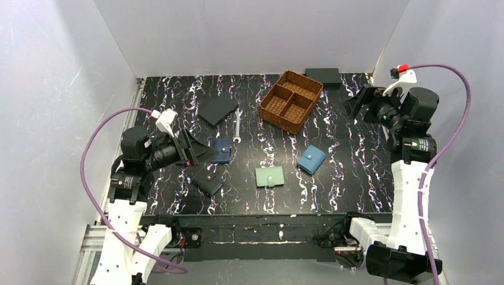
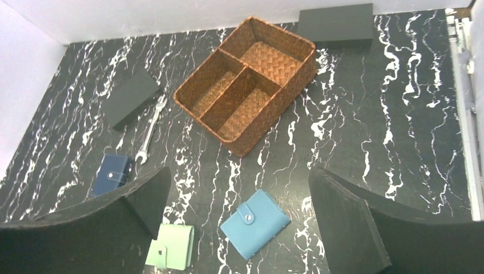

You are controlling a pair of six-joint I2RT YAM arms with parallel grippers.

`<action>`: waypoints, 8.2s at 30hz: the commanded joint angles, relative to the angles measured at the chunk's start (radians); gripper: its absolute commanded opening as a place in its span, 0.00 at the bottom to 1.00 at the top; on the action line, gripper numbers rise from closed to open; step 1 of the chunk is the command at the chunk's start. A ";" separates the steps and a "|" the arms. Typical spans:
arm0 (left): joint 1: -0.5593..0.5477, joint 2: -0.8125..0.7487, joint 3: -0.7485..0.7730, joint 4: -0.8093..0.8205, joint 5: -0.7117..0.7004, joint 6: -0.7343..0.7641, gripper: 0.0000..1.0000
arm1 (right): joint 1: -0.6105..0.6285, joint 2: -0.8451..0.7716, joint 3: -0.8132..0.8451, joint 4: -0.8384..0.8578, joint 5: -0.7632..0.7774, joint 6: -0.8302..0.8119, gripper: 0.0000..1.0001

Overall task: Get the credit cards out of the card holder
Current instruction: Pick up the card holder from the center of the board.

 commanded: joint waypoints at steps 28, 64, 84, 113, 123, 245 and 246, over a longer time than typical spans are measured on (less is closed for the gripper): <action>-0.676 0.489 0.085 -0.062 -0.631 0.102 0.99 | -0.006 0.037 -0.491 -0.033 -0.750 -0.793 1.00; -0.643 0.834 0.111 0.234 -0.257 0.418 0.99 | -0.061 0.001 -0.543 -0.198 -0.711 -1.077 1.00; -0.633 0.939 0.125 0.245 -0.212 0.466 0.99 | -0.061 -0.010 -0.501 -0.228 -0.733 -1.059 1.00; -0.611 1.114 0.318 0.099 -0.240 0.686 0.81 | -0.023 0.024 -0.505 -0.231 -0.726 -1.063 1.00; -0.596 1.209 0.377 0.039 -0.219 0.739 0.66 | -0.021 0.020 -0.509 -0.229 -0.726 -1.063 1.00; -0.762 0.550 -0.295 0.947 -0.276 0.102 0.98 | 0.417 0.174 -0.482 -0.321 -0.661 -1.215 0.01; -0.735 0.551 -0.289 0.945 -0.228 0.086 0.98 | 0.426 0.182 -0.466 -0.352 -0.645 -1.241 0.01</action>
